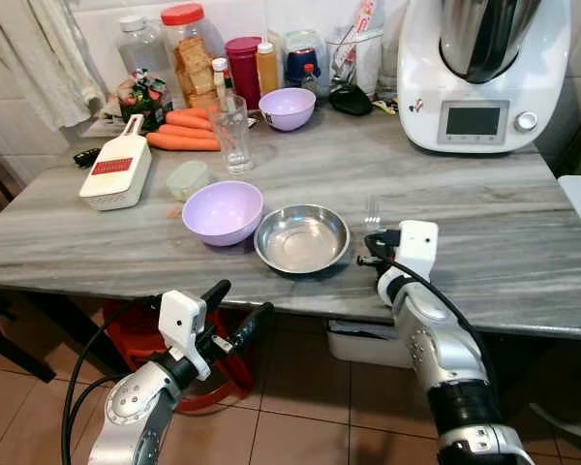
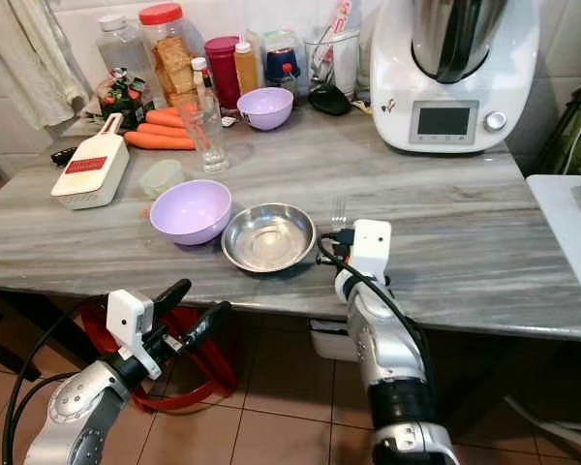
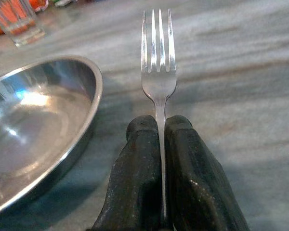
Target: Setting the table
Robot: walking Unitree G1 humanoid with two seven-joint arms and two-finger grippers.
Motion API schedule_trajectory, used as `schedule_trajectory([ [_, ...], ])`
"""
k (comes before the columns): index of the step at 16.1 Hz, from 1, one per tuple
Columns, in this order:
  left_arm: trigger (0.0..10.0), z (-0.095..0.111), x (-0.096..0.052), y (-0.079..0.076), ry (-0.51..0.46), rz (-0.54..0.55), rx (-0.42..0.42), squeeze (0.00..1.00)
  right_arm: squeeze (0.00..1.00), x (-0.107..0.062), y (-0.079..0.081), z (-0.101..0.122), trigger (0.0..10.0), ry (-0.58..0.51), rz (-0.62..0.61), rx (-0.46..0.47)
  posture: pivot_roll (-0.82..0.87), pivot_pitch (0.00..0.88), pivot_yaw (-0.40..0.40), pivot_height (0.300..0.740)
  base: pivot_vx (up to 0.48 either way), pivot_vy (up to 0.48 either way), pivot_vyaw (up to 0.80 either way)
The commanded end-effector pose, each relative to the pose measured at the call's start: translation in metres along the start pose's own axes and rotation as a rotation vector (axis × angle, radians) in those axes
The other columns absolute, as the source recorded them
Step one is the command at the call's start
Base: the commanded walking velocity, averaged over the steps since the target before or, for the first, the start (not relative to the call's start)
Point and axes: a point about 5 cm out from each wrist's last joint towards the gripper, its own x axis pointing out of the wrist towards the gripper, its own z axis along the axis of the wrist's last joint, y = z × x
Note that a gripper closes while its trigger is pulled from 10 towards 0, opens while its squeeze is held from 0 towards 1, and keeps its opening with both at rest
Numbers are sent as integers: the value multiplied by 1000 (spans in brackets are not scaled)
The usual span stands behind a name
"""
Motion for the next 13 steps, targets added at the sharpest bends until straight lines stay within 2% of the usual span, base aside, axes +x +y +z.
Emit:
schedule_trajectory([
  [1,10000,4,-2,3,0,-11,11,0,0,5,6,5,10000,-6,21,14,-77,43,114,740,0,0,0],
  [5,10000,4,-1,-1,4,-59,-5,0,0,16,9,6,10000,6,20,3,-75,47,116,740,0,0,0],
  [10,10000,2,-1,-6,14,-121,-40,0,0,21,8,2,10000,18,11,11,-70,42,112,740,0,0,0],
  [11,10000,1,-2,-6,14,-125,-40,0,733,22,8,0,10000,22,11,17,-70,38,110,740,0,0,0],
  [12,10000,1,-3,-7,15,-126,-40,0,1000,22,8,-1,10000,23,11,22,-67,33,111,740,0,0,0],
  [13,10000,0,-3,-6,16,-127,-40,0,1000,22,8,-2,10000,21,10,25,-67,33,111,740,0,0,0],
])
